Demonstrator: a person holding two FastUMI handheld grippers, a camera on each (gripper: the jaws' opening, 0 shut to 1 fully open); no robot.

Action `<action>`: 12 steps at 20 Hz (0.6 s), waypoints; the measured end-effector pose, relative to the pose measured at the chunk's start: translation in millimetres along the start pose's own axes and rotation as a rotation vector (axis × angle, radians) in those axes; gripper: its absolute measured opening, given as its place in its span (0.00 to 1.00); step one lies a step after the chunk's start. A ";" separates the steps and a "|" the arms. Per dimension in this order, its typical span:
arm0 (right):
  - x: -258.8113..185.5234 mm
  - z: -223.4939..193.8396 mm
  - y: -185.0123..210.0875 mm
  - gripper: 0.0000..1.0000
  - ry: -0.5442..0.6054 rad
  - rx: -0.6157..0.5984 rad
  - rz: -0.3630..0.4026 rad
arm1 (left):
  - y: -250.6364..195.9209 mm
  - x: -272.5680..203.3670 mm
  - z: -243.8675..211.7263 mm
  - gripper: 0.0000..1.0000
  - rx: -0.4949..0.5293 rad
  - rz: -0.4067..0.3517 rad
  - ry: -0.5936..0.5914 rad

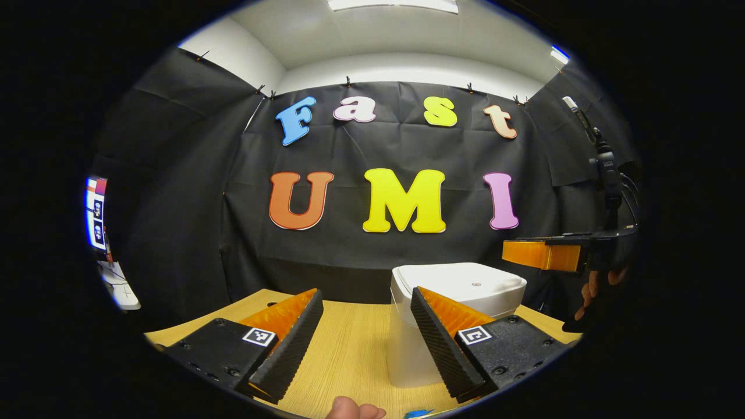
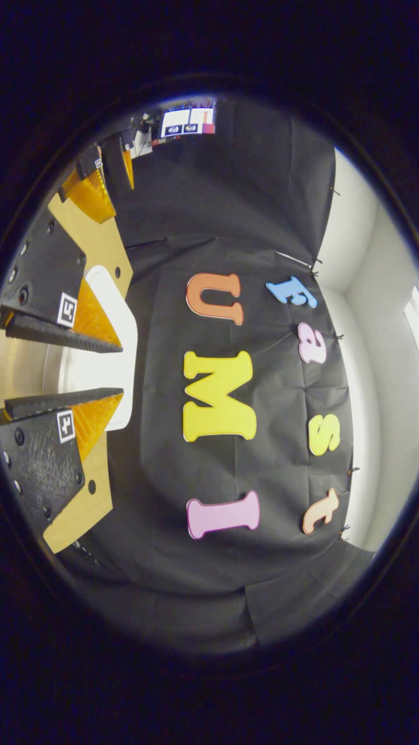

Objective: Press the lid of the desktop garbage bin to open it, pick up the crumpled paper on the desktop and throw it into the bin, then pick up the pop can on the desktop and drop it into the bin, and finally close the garbage bin lid.

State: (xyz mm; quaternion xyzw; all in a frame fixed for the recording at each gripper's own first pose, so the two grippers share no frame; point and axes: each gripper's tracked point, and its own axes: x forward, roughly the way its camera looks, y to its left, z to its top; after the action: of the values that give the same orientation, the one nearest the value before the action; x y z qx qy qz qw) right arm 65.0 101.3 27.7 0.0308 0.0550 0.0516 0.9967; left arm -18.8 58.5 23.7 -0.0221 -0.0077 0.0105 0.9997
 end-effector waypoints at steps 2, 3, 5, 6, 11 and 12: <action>9.0 -5.5 6.0 0.27 0.017 -0.011 -0.010 | 4.3 -2.8 1.3 0.98 0.004 0.005 -0.007; 6.6 -7.4 4.9 0.16 0.021 0.001 -0.006 | 5.9 -3.4 2.0 0.98 0.006 0.007 -0.009; 5.8 -9.4 14.8 0.04 0.037 0.006 0.011 | 6.8 -4.4 0.8 0.98 0.008 0.002 -0.011; 6.2 -11.6 18.7 0.04 0.043 0.000 0.018 | 6.2 -4.9 -1.0 0.98 0.007 0.001 -0.009; 13.0 -21.1 31.1 0.00 0.073 -0.021 0.047 | 8.8 -9.3 -9.8 0.98 0.006 -0.007 0.009; 14.9 -24.7 30.9 0.00 0.084 -0.019 0.046 | 10.2 -9.1 -11.3 0.98 0.009 -0.006 0.010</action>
State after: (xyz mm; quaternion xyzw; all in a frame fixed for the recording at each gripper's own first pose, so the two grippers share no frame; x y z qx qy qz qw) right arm 73.9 134.9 3.7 0.0204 0.0955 0.0765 0.9923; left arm -28.0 68.0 11.9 -0.0176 -0.0028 0.0076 0.9998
